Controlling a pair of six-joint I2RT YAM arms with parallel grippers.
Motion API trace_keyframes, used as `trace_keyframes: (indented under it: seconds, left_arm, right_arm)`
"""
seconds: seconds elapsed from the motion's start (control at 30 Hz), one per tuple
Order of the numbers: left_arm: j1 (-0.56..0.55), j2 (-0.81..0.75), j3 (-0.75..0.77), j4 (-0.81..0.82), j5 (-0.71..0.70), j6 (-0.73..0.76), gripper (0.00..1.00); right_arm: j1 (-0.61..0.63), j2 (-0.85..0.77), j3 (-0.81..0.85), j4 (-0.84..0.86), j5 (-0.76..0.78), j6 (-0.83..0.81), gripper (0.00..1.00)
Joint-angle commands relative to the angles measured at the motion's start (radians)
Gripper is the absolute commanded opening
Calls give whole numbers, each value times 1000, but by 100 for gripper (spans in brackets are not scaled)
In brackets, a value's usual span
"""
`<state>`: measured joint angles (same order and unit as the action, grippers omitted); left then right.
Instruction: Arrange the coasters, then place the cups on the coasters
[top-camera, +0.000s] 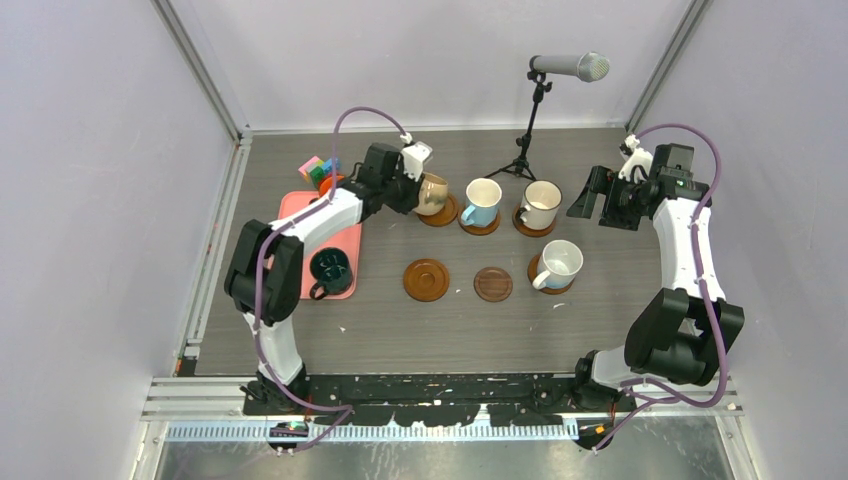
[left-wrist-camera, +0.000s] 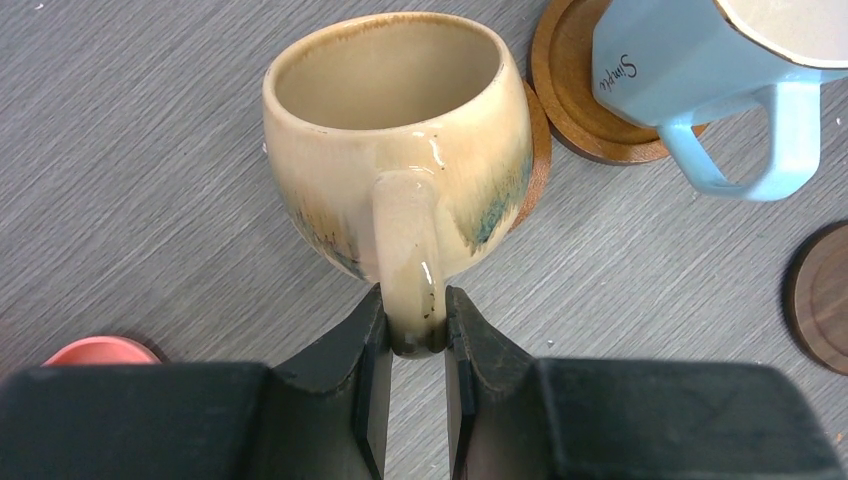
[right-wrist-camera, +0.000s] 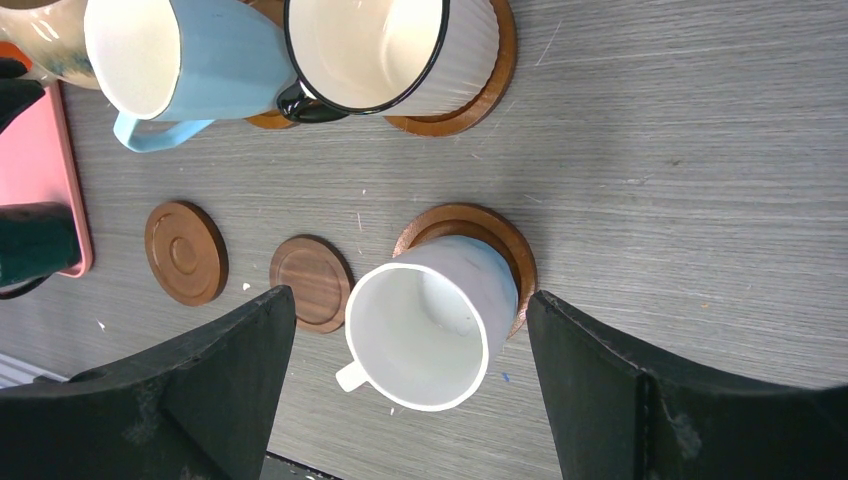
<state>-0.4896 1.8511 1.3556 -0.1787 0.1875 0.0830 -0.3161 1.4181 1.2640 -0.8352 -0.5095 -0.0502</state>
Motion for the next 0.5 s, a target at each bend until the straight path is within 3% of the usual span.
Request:
trace_keyframes:
  seconds: [0.0,0.27,0.47]
  left_arm:
    - [-7,86,21,-198,18,-10,22]
    - [-7,128,49,-243,12,-11,27]
    - [-7,151,76,-265,1,-16,25]
  right_arm:
    - [-2,-42,10,13,0,-7,90]
    - [-2,-42,7,15,5,-10,90]
    - [-5,-47,4,13,8,-13,90]
